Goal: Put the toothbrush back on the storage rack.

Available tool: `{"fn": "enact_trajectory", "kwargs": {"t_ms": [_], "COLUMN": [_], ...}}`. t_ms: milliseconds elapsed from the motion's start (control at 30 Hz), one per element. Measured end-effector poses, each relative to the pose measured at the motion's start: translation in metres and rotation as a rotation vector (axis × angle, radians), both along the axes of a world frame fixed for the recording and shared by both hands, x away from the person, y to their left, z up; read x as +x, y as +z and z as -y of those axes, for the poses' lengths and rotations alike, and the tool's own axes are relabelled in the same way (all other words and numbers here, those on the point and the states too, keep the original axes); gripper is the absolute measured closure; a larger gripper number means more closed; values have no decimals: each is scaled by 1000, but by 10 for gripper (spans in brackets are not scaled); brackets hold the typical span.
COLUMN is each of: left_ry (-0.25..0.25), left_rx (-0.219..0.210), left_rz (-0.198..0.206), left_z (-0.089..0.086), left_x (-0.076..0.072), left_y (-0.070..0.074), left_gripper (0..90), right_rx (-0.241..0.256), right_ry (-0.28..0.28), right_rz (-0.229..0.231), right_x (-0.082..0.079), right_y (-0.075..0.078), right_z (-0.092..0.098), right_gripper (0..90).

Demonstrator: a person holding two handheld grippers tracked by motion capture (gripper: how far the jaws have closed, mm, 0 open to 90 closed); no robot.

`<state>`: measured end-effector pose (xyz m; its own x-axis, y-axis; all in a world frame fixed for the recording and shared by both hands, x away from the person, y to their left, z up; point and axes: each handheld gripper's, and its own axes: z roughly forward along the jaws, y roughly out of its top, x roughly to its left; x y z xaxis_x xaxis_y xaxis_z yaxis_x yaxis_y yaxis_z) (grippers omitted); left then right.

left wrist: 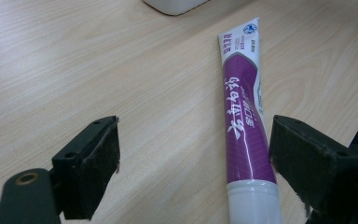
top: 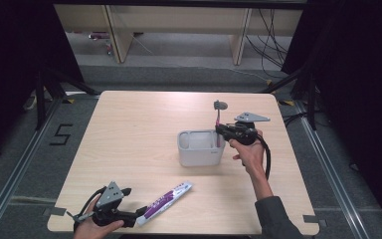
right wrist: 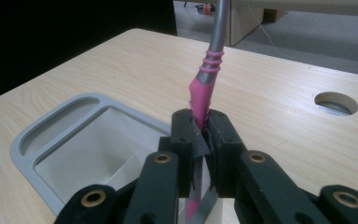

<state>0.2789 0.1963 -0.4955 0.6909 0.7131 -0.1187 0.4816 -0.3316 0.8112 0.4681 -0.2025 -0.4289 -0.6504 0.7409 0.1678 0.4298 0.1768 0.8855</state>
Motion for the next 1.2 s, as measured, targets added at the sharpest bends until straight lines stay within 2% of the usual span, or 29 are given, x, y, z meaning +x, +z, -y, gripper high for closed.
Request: {"fn": "enact_trajectory", "kwargs": {"t_ms": [133,367,433,533,567,633,700,767,833,867,900,933,967,1000,1033,1067,1100,1167,1200], "left_ry": [0,0,0,1,1,1,2,6,5,6,1,0,1,1,5,7,7,7,7], "left_rx": [-1,-1,-1,8,7,6,5,-2,-1,-2,6,4,5,5,-7,-2,-1,0,0], "left_rz": [-1,-1,-1,-5,-5,-4,-3,-4,-4,-3,-3,-1,-2,-2,-1,-3,-5,-5,-5], "left_z": [0,0,0,0,0,0,0,1,1,1,0,0,0,0,1,1,1,1,1], "left_x": [0,0,0,-1,-1,-1,-1,-1,-1,-1,-1,-1,-1,-1,-1,-1,-1,-1,-1], "left_y": [0,0,0,1,1,1,1,1,1,1,1,1,1,1,0,0,1,1,1], "left_gripper": [160,160,160,160,160,160,160,160,160,160,160,160,160,160,160,160,160,160,160], "right_rx": [-15,-20,-26,-24,-43,-43,-25,-15,-4,-24,-25,-28,-22,-49,-46,-55,-48,-64,-49], "right_ry": [-14,-5,-10,-9,-21,-16,-6,-22,-32,-36,-37,-28,-39,-25,-29,-32,-32,-28,-34], "right_rz": [20,3,19,18,31,36,15,12,-25,14,-2,5,5,18,7,18,0,39,24], "right_x": [0,-1,-1,-1,-1,0,-1,-3,-6,-6,-7,-7,-9,-10,-13,-14,-17,-20,-23], "right_y": [-1,-2,-2,-2,-1,-1,-1,0,2,2,4,4,5,6,8,9,10,11,11], "right_z": [0,1,1,1,2,2,1,1,0,1,1,2,2,3,4,6,6,10,10], "right_gripper": [808,797,793,791,788,776,765,727,688,653,607,580,569,553,534,522,516,497,496]}}
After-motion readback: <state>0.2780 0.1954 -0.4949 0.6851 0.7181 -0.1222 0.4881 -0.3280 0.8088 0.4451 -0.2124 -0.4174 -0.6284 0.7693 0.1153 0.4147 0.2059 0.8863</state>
